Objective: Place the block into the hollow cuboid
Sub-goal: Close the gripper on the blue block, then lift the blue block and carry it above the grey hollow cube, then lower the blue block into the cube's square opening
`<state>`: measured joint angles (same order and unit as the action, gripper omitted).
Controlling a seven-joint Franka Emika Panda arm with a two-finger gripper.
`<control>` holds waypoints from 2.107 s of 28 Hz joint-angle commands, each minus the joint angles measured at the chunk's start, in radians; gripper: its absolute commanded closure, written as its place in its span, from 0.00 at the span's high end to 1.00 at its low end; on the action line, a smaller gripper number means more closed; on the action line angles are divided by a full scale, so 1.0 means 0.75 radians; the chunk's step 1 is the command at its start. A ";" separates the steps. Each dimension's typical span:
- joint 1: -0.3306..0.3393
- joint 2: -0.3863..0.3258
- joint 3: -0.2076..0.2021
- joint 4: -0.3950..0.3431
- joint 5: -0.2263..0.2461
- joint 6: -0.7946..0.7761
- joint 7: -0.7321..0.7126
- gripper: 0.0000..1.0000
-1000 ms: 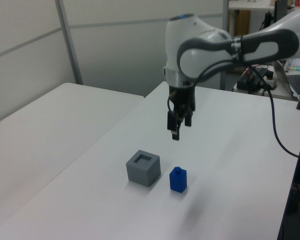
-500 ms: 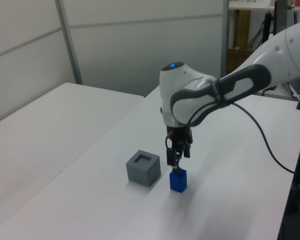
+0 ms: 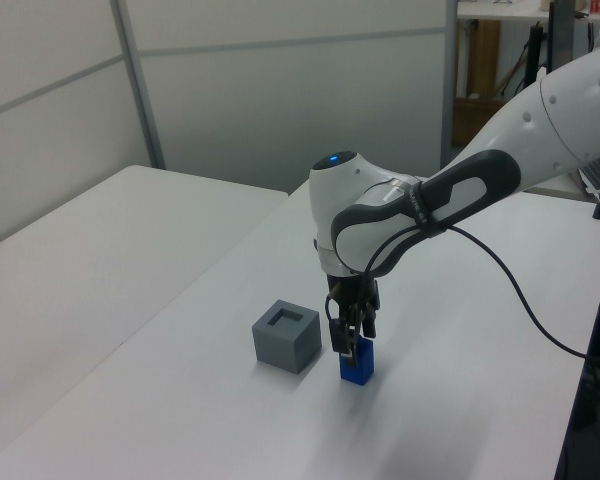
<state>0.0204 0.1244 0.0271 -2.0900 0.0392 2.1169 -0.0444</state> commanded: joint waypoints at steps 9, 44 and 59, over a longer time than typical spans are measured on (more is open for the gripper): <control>0.014 0.022 -0.001 0.019 -0.022 0.028 0.045 0.45; 0.157 0.425 -0.167 0.970 -0.034 -0.489 0.188 0.43; 0.159 0.476 -0.175 0.972 -0.038 -0.470 0.135 0.43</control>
<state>0.1232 0.4631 -0.0823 -1.3864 0.0261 1.7798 0.0695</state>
